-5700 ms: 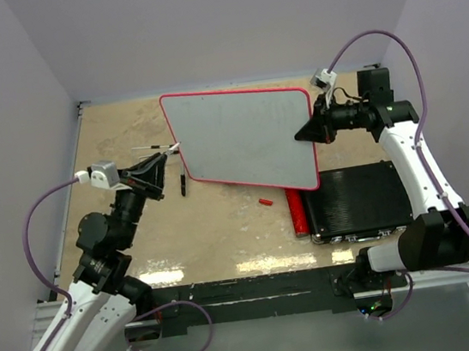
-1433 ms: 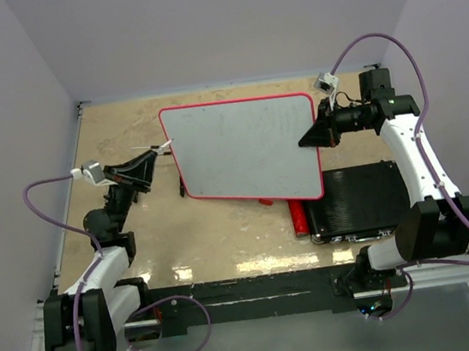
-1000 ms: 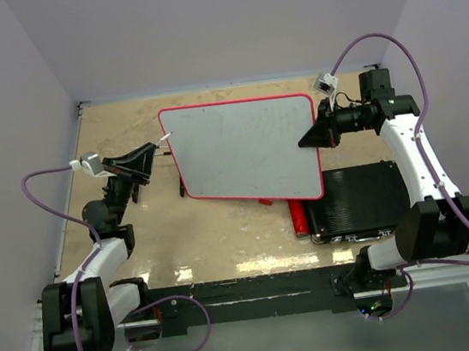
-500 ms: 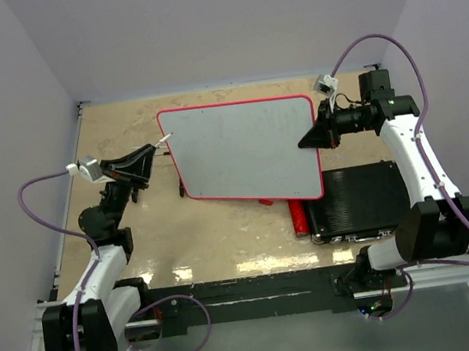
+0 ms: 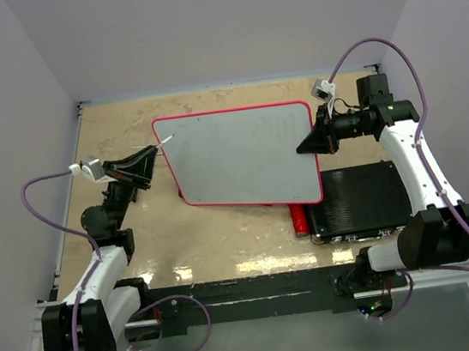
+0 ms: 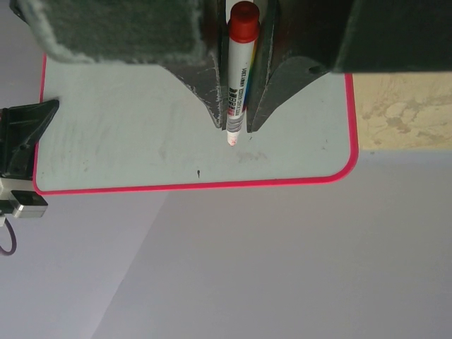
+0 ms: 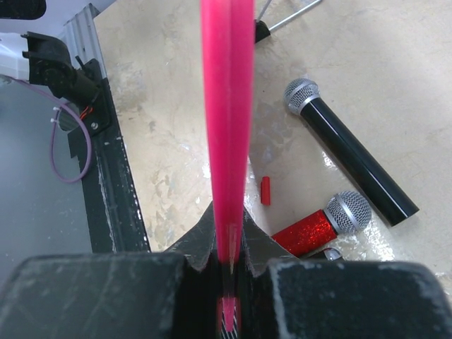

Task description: Write a sentence on the whiteboard

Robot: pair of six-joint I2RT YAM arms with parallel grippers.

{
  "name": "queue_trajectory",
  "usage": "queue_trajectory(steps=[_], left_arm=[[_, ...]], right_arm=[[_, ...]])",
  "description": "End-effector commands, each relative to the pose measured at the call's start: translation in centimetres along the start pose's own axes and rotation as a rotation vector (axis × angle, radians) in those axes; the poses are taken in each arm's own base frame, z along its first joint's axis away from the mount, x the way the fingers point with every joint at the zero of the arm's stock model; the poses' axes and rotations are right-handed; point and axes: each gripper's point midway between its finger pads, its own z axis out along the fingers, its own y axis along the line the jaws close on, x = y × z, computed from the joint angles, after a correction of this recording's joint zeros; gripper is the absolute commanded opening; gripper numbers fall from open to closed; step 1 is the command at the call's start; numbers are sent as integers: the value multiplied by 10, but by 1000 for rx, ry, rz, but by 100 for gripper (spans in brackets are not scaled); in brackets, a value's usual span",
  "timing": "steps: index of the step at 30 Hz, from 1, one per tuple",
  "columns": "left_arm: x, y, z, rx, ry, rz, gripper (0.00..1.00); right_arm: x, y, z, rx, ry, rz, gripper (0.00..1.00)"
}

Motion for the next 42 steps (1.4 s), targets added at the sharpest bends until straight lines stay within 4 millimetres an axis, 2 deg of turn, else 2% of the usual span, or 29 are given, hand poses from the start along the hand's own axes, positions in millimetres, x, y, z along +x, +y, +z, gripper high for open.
queue_trajectory(steps=[1,5,11,20,24,30,42], left_arm=[[-3,-6,8,2,-19,28,0],[5,6,11,-65,31,2,0],[14,15,14,-120,107,-36,0],[18,-2,9,-22,106,-33,0],[16,-3,10,3,77,-34,0],[20,5,23,13,88,-50,0],[8,0,12,-1,68,-14,0]], right_arm=[[-6,8,-2,-15,-14,-45,0],[-5,8,-1,-19,-13,-52,0],[-3,7,0,-21,-12,-51,0],[-1,5,1,-20,-7,-52,0],[-2,4,2,-24,-7,-52,0],[-1,4,3,-33,-7,-47,0],[-2,4,3,-37,-9,-48,0]])
